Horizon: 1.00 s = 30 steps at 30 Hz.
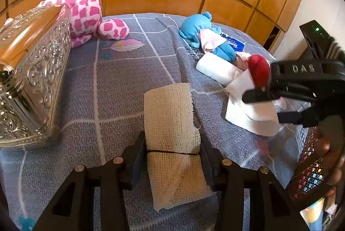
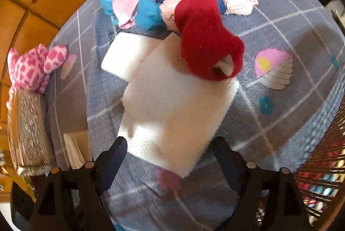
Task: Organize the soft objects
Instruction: 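Grasp the white towel edge with the right tool while the left tool holds the bandage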
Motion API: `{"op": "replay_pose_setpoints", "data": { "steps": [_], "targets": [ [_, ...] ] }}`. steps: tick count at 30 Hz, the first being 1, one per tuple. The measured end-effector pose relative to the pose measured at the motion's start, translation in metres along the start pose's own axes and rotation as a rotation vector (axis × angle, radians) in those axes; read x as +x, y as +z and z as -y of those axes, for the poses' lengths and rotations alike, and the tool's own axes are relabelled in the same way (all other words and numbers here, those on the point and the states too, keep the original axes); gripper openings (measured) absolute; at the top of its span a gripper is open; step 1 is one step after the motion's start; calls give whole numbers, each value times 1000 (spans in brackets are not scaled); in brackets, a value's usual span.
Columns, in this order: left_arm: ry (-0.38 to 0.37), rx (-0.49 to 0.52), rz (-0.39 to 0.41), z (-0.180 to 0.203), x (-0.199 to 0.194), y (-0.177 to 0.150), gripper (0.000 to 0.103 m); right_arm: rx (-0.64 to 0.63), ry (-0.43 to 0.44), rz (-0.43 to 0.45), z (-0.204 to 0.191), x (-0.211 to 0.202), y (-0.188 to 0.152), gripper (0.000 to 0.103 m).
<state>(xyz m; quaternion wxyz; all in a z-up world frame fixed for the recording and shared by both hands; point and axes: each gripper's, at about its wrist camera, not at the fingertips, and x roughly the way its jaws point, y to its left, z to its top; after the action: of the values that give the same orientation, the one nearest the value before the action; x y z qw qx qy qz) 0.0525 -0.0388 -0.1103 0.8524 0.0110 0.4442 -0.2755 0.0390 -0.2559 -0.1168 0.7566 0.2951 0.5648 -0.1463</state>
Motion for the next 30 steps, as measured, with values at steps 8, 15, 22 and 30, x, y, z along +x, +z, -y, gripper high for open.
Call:
{"op": "replay_pose_setpoints", "data": {
  "steps": [8,15,22,30],
  "targets": [
    [-5,-9,2,-1,-1,-1,48,-63,54,124,-5,-2,9,13],
    [3,4,2,1,0,0,46,-96,142,86,0,9,2,11],
    [-46,-71,-26,-9,-13,0,43,-173,113,84,-7,10,3,14],
    [-63,-48,54,-8,-61,-2,43,-269,77,169,-9,3,-16,14]
  ]
}}
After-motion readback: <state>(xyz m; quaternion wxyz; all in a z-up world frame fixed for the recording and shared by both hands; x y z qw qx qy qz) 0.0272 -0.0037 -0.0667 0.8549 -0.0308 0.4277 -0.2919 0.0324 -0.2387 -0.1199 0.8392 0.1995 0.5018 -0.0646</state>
